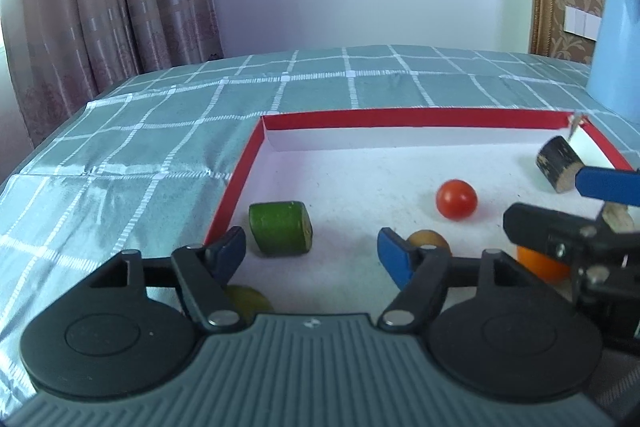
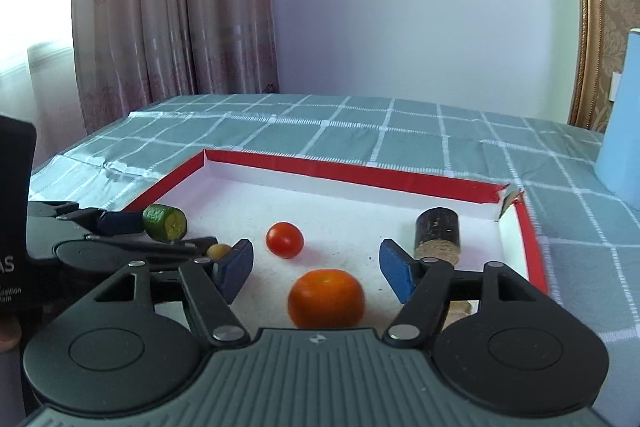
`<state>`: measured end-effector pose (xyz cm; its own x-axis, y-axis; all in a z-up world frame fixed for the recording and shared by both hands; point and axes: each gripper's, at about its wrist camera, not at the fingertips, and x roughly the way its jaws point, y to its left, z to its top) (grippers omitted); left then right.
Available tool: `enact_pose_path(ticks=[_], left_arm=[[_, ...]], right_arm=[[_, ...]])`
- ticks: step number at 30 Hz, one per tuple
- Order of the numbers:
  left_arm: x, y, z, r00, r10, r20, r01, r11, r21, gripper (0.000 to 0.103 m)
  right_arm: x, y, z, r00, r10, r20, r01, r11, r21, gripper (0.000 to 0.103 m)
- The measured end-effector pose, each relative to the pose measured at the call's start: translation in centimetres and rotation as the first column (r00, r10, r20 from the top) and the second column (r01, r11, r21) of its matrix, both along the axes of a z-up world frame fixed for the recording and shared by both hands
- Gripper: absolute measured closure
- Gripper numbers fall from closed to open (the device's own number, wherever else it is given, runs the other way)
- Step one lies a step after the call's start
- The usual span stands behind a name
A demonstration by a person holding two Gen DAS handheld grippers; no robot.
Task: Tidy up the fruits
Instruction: 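Open left tool to drop the cucumber slice while right tool releases the orange, then withdraw both open tools from the box toward the remaining produce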
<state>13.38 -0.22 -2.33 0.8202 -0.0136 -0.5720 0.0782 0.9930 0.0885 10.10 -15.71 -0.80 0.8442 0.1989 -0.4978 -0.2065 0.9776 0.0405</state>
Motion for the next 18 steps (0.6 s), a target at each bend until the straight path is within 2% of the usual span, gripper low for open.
enact_pose_path(ticks=[1,2,4,14,18], left_arm=[[-0.3,0.0,0.0,1.000,-0.004,0.007,0.004,1.000,0.002,0.027],[-0.6,0.0,0.1,1.000,-0.002,0.018,0.002,1.000,0.005,0.020],[-1.1,0.1,0.2,1.000,-0.007,0.026,0.007,1.000,-0.007,0.018],[-3.3,0.9,0.5,0.998,-0.028,0.057,0.030,0.999,-0.035,0.018],[-4.4,1.8,0.8,0.996,-0.039,0.082,0.045,0.996,-0.081,0.018]], right_arm=[[-0.1,-0.1,0.0,1.000,-0.003,0.001,0.003,1.000,0.003,0.033],[-0.2,-0.3,0.0,1.000,-0.005,0.000,0.005,1.000,0.007,0.033],[-0.5,-0.6,0.1,1.000,-0.011,0.002,0.011,1.000,0.025,0.033],[-4.4,-1.5,0.1,0.999,-0.006,0.039,0.004,0.999,0.053,0.033],[-6.3,-2.1,0.0,0.999,0.001,0.050,-0.005,0.997,0.075,0.033]])
